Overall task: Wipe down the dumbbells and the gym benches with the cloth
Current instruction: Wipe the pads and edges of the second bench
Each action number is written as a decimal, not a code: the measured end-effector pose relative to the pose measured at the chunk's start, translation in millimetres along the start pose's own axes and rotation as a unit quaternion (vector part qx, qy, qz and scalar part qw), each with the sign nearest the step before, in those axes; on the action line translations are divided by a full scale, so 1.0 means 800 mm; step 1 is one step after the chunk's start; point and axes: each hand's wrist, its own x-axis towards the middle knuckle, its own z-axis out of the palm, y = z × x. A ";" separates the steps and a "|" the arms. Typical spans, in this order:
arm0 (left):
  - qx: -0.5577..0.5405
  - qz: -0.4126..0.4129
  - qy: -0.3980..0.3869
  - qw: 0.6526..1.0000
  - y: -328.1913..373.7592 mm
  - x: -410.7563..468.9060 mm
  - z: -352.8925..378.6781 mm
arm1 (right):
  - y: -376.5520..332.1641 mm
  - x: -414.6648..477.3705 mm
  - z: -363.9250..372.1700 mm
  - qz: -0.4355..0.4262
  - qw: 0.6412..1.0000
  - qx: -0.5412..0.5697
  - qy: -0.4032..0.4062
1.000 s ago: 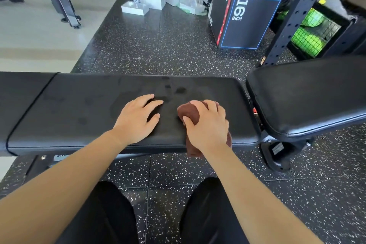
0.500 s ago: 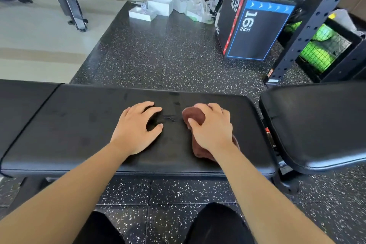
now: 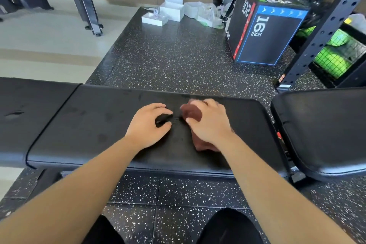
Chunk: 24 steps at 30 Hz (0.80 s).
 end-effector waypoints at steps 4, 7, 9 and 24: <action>0.002 -0.007 0.009 1.000 -0.024 -0.007 -0.024 | -0.018 -0.061 0.022 -0.015 1.000 0.000 0.016; 0.091 -0.051 0.003 0.995 -0.047 -0.012 -0.031 | -0.026 -0.036 0.025 0.027 0.999 0.008 0.029; 0.107 -0.061 0.006 0.992 -0.053 -0.014 -0.028 | -0.032 -0.004 0.026 0.039 0.999 0.022 0.026; 0.102 -0.063 0.054 0.991 -0.049 -0.013 -0.025 | -0.035 -0.008 0.022 -0.075 0.996 0.036 0.023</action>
